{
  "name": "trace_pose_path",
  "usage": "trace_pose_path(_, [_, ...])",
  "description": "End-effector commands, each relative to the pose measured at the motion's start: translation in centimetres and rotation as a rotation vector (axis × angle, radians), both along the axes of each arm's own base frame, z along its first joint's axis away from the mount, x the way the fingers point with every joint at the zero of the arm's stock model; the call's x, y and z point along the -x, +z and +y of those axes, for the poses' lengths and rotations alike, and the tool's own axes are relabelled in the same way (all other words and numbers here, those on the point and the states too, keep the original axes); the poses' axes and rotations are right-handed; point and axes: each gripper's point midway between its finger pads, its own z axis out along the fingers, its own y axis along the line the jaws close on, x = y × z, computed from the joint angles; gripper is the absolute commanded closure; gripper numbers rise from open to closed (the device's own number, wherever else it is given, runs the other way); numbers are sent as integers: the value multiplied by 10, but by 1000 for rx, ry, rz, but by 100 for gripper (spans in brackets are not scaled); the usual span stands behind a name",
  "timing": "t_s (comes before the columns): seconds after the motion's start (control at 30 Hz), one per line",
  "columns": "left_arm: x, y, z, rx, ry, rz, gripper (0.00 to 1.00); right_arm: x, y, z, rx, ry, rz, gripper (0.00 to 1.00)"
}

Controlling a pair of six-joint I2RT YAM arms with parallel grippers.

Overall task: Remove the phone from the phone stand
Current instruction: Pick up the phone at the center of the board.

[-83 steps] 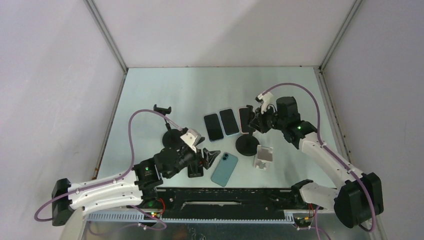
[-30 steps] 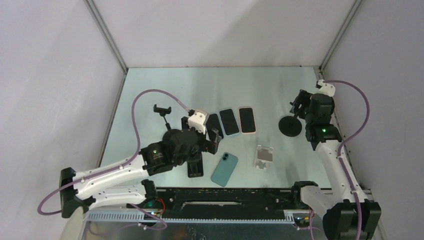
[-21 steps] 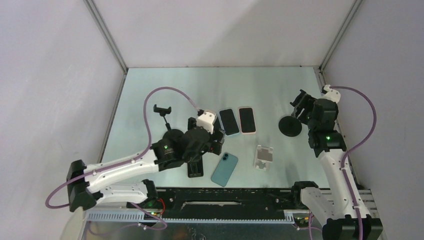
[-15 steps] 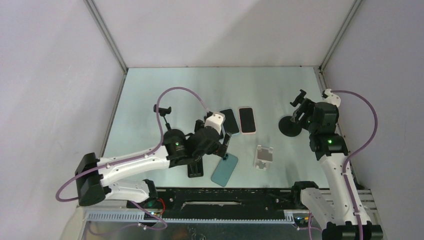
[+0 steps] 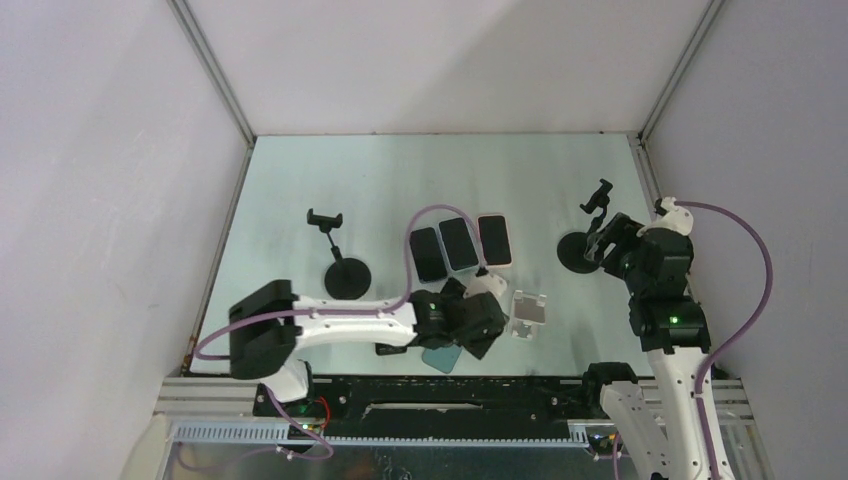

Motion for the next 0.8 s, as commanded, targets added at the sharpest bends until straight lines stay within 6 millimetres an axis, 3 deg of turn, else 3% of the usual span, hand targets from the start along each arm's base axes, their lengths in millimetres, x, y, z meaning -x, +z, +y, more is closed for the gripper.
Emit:
trace_pose_path(0.0, [20,-30,-3,-64,-6,69,0,5,5,7,-14,38,3,27])
trace_pose_path(0.1, [28,-45,-3,-53,-6,109,0,5,6,13,-33,65,-1,27])
trace_pose_path(0.37, [25,-67,10,-93,16,139,0,9,4,17,-48,86,9,27])
trace_pose_path(0.77, [15,-74,24,-110,50,135,0,8,6,26,-58,139,3,28])
